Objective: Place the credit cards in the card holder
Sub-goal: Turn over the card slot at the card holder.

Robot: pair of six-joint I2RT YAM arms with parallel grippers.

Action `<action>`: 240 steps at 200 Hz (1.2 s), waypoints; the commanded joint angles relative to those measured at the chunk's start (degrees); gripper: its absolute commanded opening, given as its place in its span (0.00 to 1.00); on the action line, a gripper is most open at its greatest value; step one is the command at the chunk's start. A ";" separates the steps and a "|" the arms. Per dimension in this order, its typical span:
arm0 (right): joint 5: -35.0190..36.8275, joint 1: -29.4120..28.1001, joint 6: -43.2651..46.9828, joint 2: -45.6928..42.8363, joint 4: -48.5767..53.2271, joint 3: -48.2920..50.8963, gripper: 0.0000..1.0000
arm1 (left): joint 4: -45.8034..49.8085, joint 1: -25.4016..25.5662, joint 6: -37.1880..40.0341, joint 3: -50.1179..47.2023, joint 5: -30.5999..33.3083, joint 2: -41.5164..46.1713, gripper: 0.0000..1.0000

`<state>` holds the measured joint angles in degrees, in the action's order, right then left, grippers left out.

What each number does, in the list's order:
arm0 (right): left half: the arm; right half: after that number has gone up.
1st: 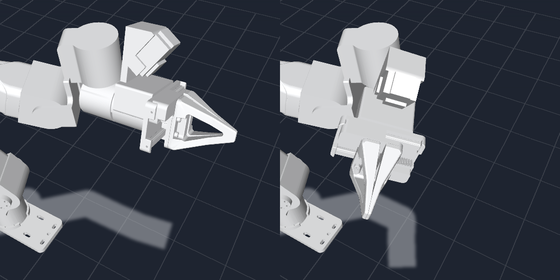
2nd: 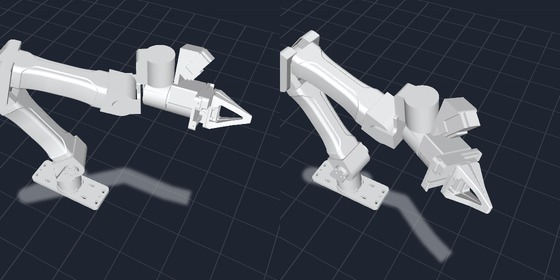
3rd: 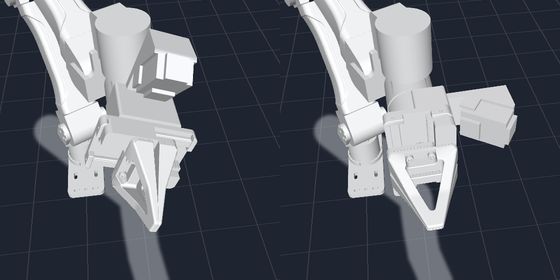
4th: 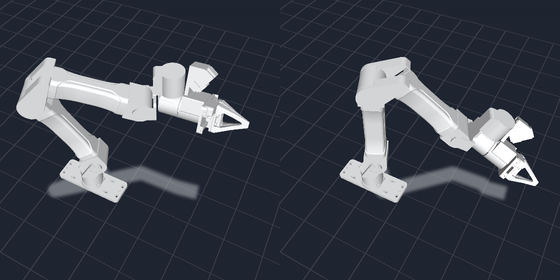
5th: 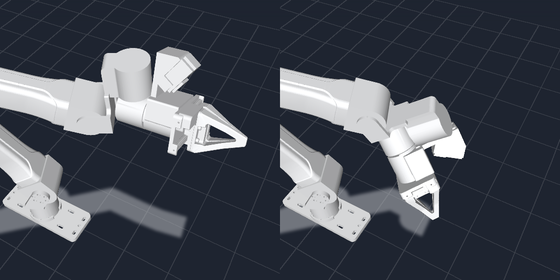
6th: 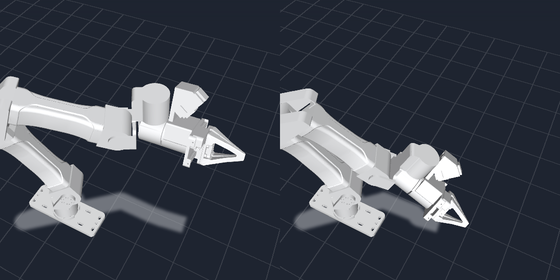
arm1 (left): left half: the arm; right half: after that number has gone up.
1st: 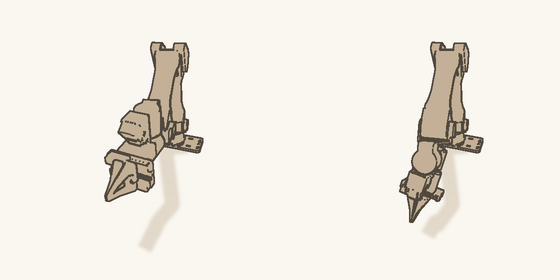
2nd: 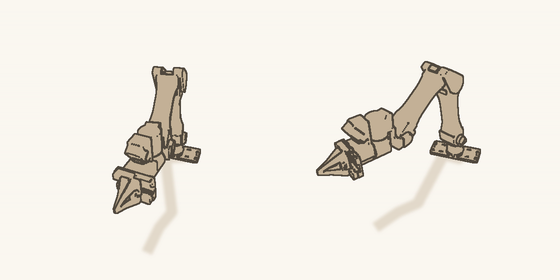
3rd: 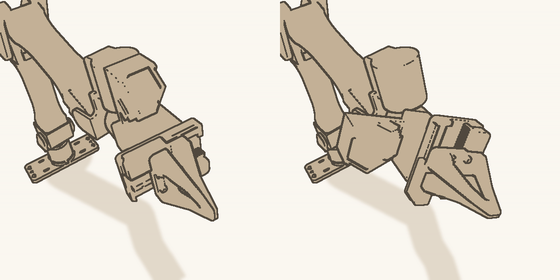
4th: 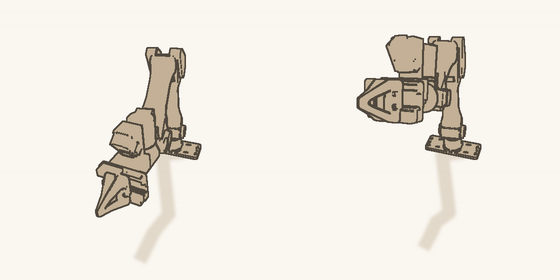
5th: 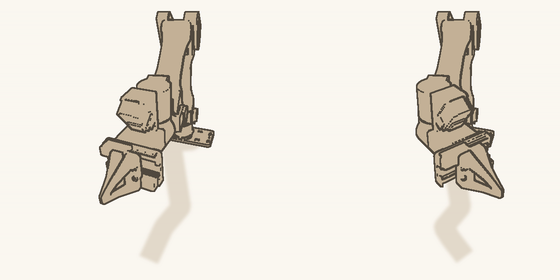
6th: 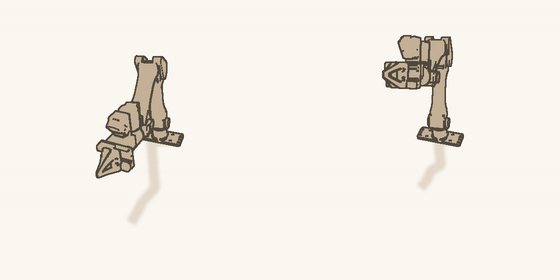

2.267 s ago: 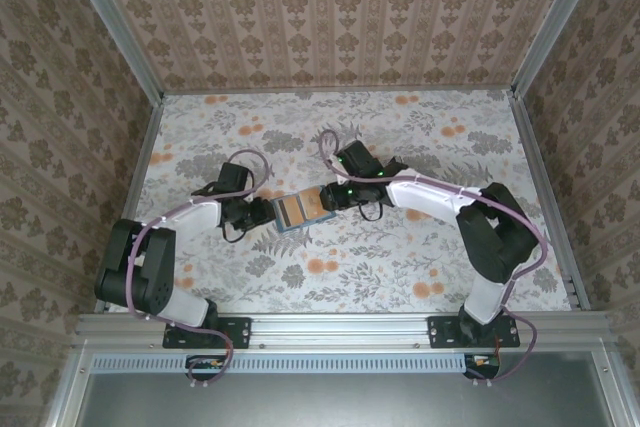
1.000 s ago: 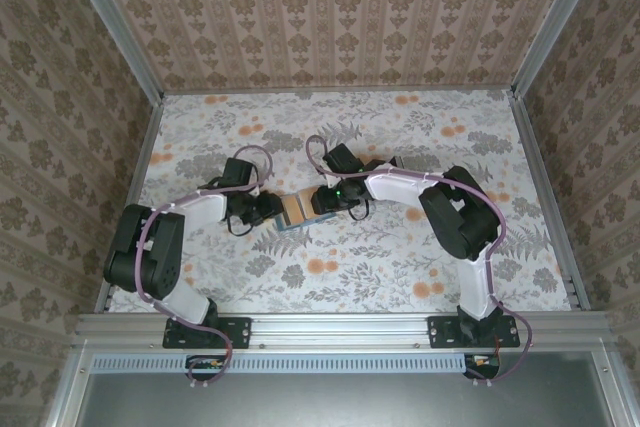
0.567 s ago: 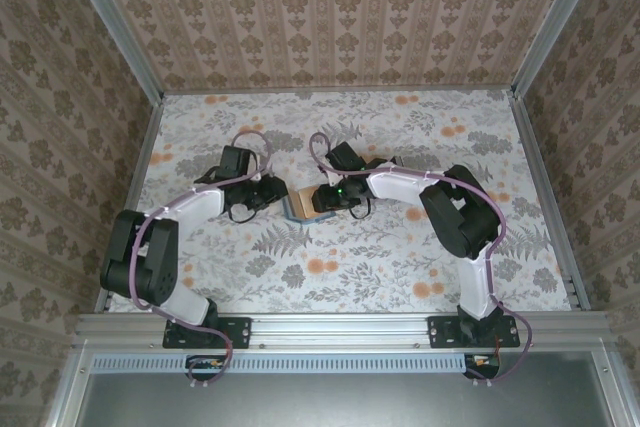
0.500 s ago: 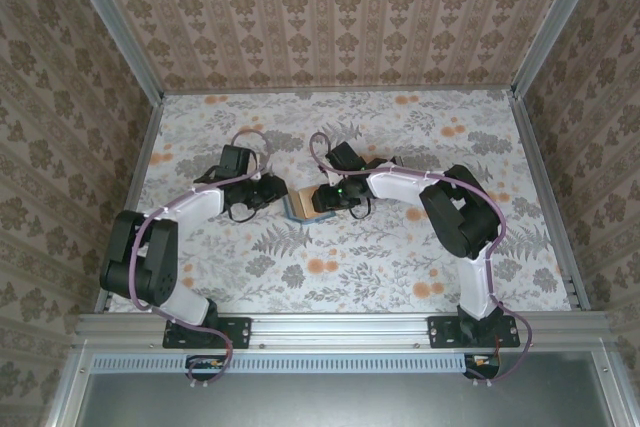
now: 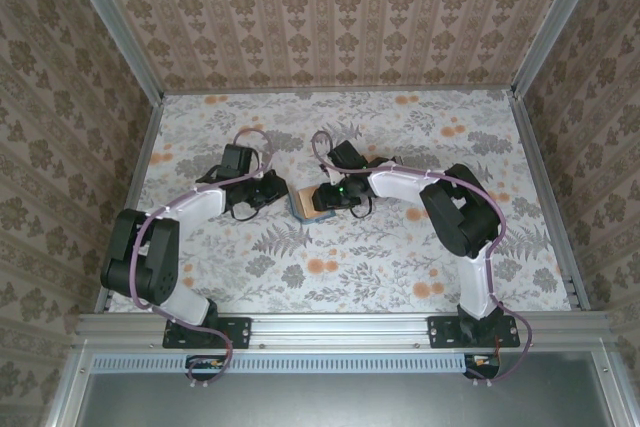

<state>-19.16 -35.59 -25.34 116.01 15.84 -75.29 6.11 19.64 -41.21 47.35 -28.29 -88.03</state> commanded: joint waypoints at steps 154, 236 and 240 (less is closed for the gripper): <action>0.65 1.86 0.46 -6.87 1.95 2.09 0.50 | 2.68 1.20 1.66 1.49 2.45 -2.22 0.07; 2.81 5.74 2.27 -14.13 4.49 1.46 0.51 | 6.38 -2.79 4.41 -3.83 3.95 2.79 0.13; 2.77 5.80 2.36 -14.27 4.46 1.34 0.51 | 6.53 -2.85 4.61 -3.80 4.02 2.92 0.13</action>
<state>-18.13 -30.33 -24.53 103.79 17.26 -73.36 8.54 17.12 -39.27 44.40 -25.45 -87.33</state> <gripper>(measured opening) 0.505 0.132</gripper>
